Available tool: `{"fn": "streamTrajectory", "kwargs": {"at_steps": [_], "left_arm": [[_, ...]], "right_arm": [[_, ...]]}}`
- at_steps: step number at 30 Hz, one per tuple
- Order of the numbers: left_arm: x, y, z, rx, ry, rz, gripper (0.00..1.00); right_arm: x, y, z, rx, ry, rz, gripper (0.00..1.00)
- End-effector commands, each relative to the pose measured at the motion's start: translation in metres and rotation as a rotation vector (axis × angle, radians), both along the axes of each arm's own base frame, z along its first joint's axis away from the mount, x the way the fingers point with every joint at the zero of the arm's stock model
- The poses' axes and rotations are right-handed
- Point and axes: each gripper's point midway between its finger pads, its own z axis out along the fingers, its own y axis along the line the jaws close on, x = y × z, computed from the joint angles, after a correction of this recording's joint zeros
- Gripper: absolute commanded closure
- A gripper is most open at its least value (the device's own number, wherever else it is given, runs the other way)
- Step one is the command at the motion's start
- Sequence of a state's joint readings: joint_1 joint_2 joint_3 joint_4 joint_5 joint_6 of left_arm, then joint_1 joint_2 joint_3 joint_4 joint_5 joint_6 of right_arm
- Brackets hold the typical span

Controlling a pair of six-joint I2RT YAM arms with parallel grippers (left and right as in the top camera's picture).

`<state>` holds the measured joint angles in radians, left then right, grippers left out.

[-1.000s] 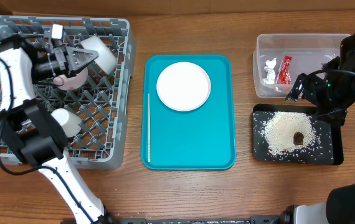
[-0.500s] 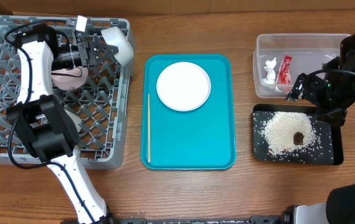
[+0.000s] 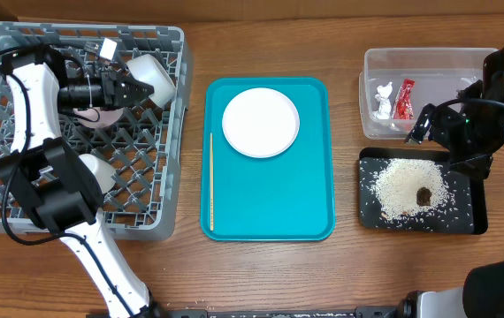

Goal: Sort waste into correct bins and load items into the dishwasher
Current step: 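Carry the bowl with left gripper and place it in the dish rack, then grasp the wooden chopstick on the teal tray with left gripper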

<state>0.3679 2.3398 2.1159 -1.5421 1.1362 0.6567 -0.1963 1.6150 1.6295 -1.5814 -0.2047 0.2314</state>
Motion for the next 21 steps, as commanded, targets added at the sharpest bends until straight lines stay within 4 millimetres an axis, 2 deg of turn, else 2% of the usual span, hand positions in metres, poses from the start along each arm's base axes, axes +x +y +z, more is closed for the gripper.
{"fn": "streamTrajectory", "kwargs": {"at_steps": [1, 3, 5, 6, 9, 11, 14, 17, 19, 20, 21], "left_arm": [[-0.021, 0.02, -0.034, 0.168, 0.149, -0.022, 0.79], [-0.029, 0.027, -0.038, 0.184, 0.232, 0.001, 0.71], [-0.035, 0.035, -0.041, 0.203, 0.285, 0.026, 0.5], [-0.037, 0.04, -0.042, 0.213, 0.312, 0.045, 0.47], [-0.04, 0.05, -0.035, 0.207, 0.322, 0.076, 0.47], [-0.042, 0.056, -0.026, 0.212, 0.307, 0.093, 0.39], [-0.043, 0.057, -0.005, 0.236, 0.251, 0.107, 0.32], [-0.046, 0.052, 0.025, 0.27, 0.175, 0.116, 0.25], [-0.05, 0.042, 0.048, 0.294, 0.117, 0.108, 0.13], [-0.052, 0.036, 0.059, 0.308, 0.089, 0.101, 0.04], [-0.055, 0.03, 0.068, 0.33, 0.07, 0.096, 0.0]], "right_arm": [[0.001, -0.002, 0.005, -0.011, -0.022, 0.003, 0.0], [0.001, -0.002, 0.005, -0.011, -0.022, 0.003, 0.0], [0.001, -0.002, 0.005, -0.012, -0.025, 0.02, 0.01], [0.001, -0.002, 0.005, -0.013, -0.025, 0.022, 0.01], [0.0, -0.002, 0.005, -0.013, -0.023, 0.024, 0.01], [0.0, -0.002, 0.005, -0.013, -0.023, 0.024, 0.01], [0.0, -0.002, 0.005, -0.013, -0.023, 0.024, 0.01], [0.0, -0.002, 0.005, -0.013, -0.023, 0.024, 0.01], [0.0, -0.002, 0.005, -0.012, -0.023, 0.024, 0.01], [0.0, -0.002, 0.005, -0.013, -0.023, 0.024, 0.01], [0.0, -0.002, 0.005, -0.013, -0.023, 0.024, 0.0]]}}
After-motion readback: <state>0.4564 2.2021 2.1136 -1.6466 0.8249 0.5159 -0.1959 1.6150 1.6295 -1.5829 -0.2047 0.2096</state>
